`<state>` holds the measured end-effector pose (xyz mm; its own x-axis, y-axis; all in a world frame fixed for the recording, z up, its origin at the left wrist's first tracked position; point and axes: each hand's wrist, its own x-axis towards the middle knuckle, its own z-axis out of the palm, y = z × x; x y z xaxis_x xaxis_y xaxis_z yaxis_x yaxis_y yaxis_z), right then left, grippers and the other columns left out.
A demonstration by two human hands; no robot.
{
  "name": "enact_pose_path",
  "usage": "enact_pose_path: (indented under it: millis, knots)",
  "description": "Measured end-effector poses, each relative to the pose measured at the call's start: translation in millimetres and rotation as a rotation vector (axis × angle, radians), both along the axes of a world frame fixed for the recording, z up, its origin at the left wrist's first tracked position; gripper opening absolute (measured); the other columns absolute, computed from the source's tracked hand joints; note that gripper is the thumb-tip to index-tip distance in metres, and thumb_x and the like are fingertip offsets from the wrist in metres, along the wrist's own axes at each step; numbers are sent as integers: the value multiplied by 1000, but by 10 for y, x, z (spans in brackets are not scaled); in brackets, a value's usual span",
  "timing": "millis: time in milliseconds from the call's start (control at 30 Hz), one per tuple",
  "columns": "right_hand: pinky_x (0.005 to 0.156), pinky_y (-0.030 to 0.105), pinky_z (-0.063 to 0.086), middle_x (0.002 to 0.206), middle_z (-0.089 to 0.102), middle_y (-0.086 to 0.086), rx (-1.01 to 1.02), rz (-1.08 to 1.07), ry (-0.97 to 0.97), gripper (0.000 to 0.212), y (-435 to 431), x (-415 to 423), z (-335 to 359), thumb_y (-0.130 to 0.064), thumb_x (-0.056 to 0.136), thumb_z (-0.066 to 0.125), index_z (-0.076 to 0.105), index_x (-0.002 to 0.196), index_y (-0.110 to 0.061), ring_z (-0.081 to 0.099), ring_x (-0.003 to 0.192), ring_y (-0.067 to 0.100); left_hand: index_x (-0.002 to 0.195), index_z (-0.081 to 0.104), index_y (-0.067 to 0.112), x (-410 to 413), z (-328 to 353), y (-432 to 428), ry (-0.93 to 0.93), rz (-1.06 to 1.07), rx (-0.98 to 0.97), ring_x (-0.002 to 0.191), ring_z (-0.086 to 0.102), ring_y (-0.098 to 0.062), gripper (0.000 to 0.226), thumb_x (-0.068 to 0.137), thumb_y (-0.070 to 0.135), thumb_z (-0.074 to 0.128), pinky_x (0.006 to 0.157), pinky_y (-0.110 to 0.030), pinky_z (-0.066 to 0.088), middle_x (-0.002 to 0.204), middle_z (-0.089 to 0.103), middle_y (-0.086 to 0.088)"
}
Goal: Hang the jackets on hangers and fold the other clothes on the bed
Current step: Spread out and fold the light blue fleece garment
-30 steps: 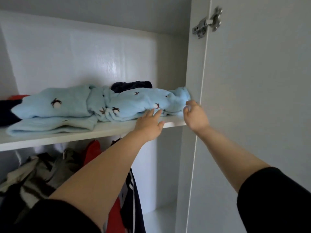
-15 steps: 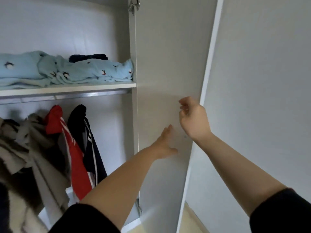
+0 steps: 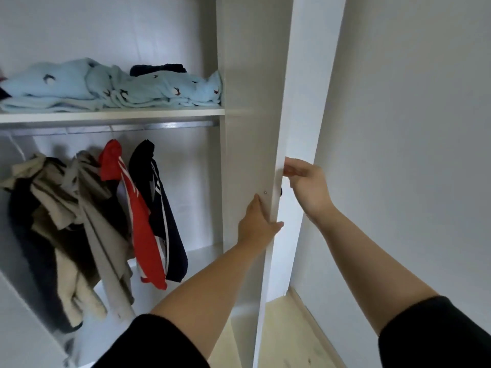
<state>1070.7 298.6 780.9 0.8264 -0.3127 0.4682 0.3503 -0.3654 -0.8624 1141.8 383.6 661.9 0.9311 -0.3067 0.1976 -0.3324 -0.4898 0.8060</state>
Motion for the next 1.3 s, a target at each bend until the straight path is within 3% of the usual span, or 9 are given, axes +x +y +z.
enact_pose_path:
  millis: [100, 200, 300, 500, 700, 800, 933, 1100, 1300]
  knots:
    - [79, 9, 48, 98, 73, -11, -73, 76, 60, 56, 240, 152, -83, 10, 73, 35, 75, 97, -20, 66, 96, 2, 106, 51, 33, -71, -125, 400, -57, 127, -144, 67, 61, -10, 33, 76, 19, 55, 52, -7, 43, 78, 63, 10]
    - [78, 2, 42, 101, 68, -9, -276, 63, 132, 26, 548, 426, -266, -5, 86, 49, 71, 94, -17, 60, 94, 3, 70, 48, 30, -39, -188, 837, -50, 201, -195, 49, 47, -6, 21, 80, 11, 51, 43, -10, 34, 55, 51, 12]
    - [81, 10, 40, 100, 62, -5, -483, 139, 141, 17, 910, 736, -489, -12, 93, 54, 70, 92, -18, 57, 89, 7, 66, 49, 14, 101, -209, 1260, -65, 276, -119, 53, 46, -10, 22, 87, 14, 53, 50, -22, 39, 57, 48, 5]
    - [72, 11, 38, 72, 61, -17, -606, 315, 89, 17, 1622, 1414, -485, -7, 87, 59, 73, 83, -15, 53, 68, -1, 114, 58, 9, 625, -286, 2056, -54, 391, -115, 88, 61, -16, 25, 94, 22, 53, 80, -30, 50, 101, 66, -3]
    - [77, 37, 56, 71, 65, -7, -568, 387, 95, 11, 2335, 2281, -499, -9, 85, 64, 75, 81, -10, 63, 71, 16, 107, 57, 9, 1423, -398, 2721, 16, 464, -267, 80, 61, -10, 19, 96, 24, 52, 66, -19, 48, 89, 63, 1]
    - [78, 32, 52, 77, 65, -7, -538, 333, 56, 12, 2656, 2708, -588, -11, 87, 62, 74, 83, -12, 62, 78, 17, 107, 56, 16, 1887, -376, 2990, 37, 454, -295, 69, 57, 2, 13, 97, 22, 50, 52, -4, 40, 83, 60, 11]
    - [72, 24, 41, 83, 66, -5, -509, 224, 53, 15, 2953, 3172, -670, -12, 88, 59, 73, 86, -14, 56, 78, 13, 108, 53, 24, 2438, -390, 3223, 39, 396, -252, 67, 55, 10, 12, 99, 21, 46, 54, -2, 38, 85, 59, 14]
    - [74, 24, 41, 89, 69, -4, -539, 115, 2, 15, 3144, 3595, -683, -10, 89, 58, 72, 87, -14, 57, 78, 11, 109, 57, 13, 3001, -347, 3367, 42, 338, -195, 74, 56, -3, 18, 100, 19, 43, 55, -4, 39, 87, 62, 1]
    - [80, 27, 34, 87, 66, -3, -574, 27, -63, 15, 3220, 3860, -792, -9, 90, 55, 68, 84, -13, 58, 70, 20, 74, 46, 26, 3320, -401, 3398, 29, 378, -172, 50, 46, 8, 27, 98, 13, 43, 50, -7, 34, 62, 46, 8]
